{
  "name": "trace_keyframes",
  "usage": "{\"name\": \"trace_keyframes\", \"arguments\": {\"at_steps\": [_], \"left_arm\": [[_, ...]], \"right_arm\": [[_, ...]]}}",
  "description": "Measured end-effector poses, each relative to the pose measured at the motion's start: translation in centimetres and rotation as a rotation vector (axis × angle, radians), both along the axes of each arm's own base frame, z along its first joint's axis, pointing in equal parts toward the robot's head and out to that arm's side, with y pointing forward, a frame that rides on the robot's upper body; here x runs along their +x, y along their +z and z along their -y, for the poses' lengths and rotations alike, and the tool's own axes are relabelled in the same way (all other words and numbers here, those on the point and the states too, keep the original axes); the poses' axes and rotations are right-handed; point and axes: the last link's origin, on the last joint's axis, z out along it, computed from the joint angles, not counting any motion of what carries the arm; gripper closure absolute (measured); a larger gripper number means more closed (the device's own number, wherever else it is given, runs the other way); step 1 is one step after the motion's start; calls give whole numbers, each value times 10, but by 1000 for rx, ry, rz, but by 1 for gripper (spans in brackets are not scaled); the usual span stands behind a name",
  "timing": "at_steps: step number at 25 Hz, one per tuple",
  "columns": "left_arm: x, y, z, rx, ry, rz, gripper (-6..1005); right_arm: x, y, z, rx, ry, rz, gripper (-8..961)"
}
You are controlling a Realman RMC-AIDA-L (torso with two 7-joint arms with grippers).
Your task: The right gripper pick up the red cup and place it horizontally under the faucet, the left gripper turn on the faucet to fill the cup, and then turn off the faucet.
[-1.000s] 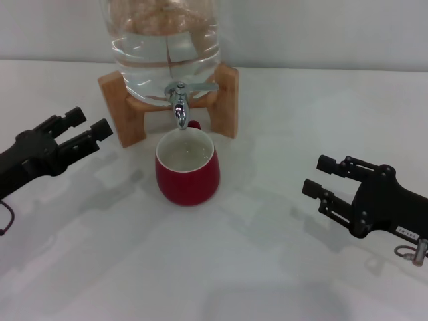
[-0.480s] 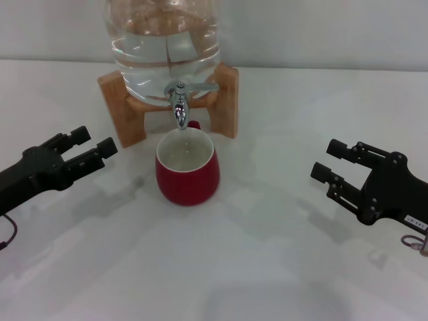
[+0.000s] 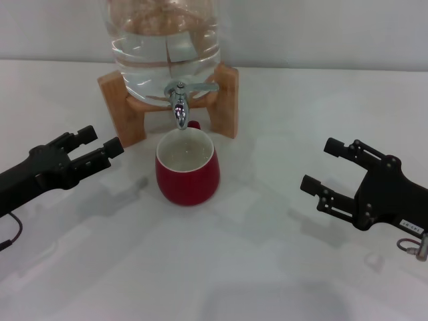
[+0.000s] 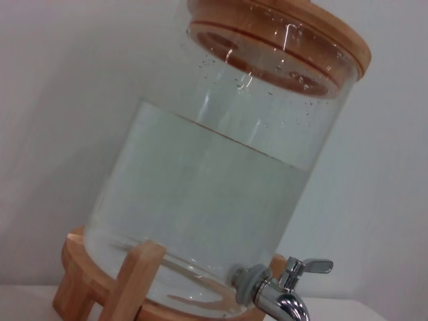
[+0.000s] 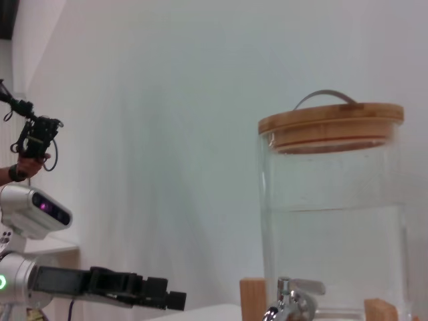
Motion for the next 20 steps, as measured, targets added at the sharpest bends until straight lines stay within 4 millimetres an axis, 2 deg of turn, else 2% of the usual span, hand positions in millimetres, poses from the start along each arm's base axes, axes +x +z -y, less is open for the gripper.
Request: {"name": "trace_keyframes", "arguments": {"at_steps": [5, 20], "left_arm": [[0, 0, 0, 0, 1, 0, 112], [1, 0, 1, -3, -9, 4, 112]], "right_arm": [[-1, 2, 3, -10, 23, -12, 175], [2, 6, 3, -2, 6, -30, 183]]}}
